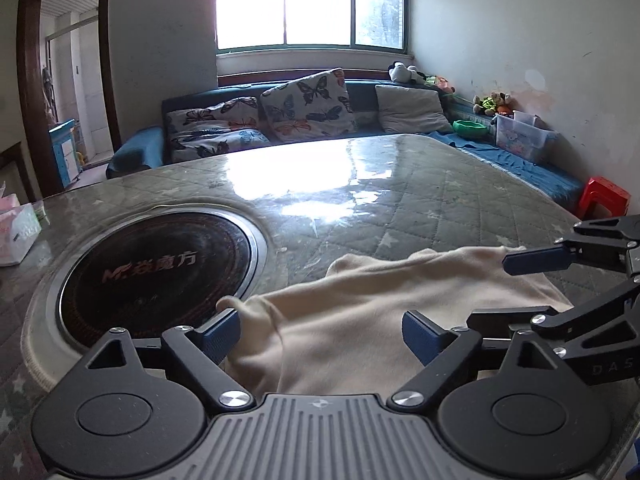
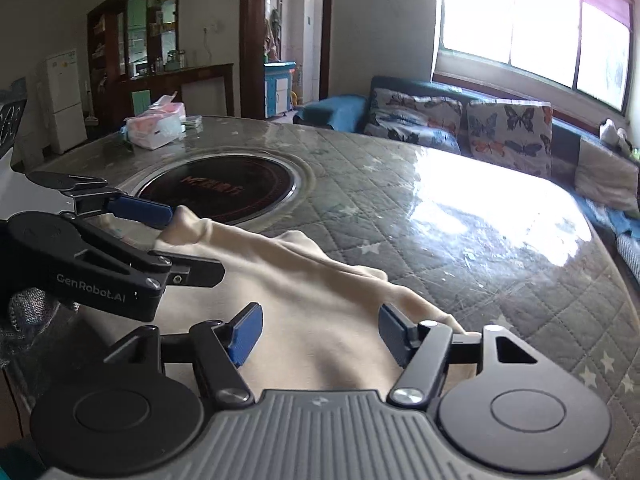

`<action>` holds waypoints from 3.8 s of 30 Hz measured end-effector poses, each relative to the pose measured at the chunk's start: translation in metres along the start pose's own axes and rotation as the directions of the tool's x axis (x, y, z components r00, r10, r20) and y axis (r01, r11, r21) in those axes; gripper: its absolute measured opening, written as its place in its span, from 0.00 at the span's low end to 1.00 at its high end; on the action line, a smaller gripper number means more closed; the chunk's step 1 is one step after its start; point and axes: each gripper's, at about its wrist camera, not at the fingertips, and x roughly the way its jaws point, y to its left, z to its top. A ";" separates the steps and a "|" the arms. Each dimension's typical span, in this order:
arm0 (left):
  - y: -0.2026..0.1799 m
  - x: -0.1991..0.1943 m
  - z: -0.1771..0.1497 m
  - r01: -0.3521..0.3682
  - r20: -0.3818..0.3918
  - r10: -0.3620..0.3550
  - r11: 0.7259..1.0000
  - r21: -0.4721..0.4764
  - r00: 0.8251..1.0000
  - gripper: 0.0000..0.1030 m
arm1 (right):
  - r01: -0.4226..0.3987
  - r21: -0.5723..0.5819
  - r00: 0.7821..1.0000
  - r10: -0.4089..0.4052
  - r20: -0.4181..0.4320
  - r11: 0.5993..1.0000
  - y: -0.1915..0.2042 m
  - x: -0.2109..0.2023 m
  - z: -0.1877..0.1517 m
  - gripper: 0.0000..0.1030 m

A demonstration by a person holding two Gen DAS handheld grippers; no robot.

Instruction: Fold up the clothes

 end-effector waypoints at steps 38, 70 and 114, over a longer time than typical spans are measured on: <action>0.015 -0.013 -0.030 -0.127 -0.020 0.126 0.990 -0.056 0.992 0.93 | 0.266 0.017 0.963 -0.267 0.047 0.964 -0.015 -0.047 -0.063 0.88; 0.056 0.017 0.001 -0.263 -0.015 0.263 0.962 -0.074 0.965 0.93 | 0.315 0.075 0.948 -0.318 0.031 0.946 -0.059 -0.023 -0.032 0.91; 0.037 -0.015 -0.028 -0.220 -0.028 0.219 0.975 -0.025 0.975 0.97 | 0.334 0.039 0.943 -0.334 0.004 0.942 -0.044 -0.037 -0.049 0.92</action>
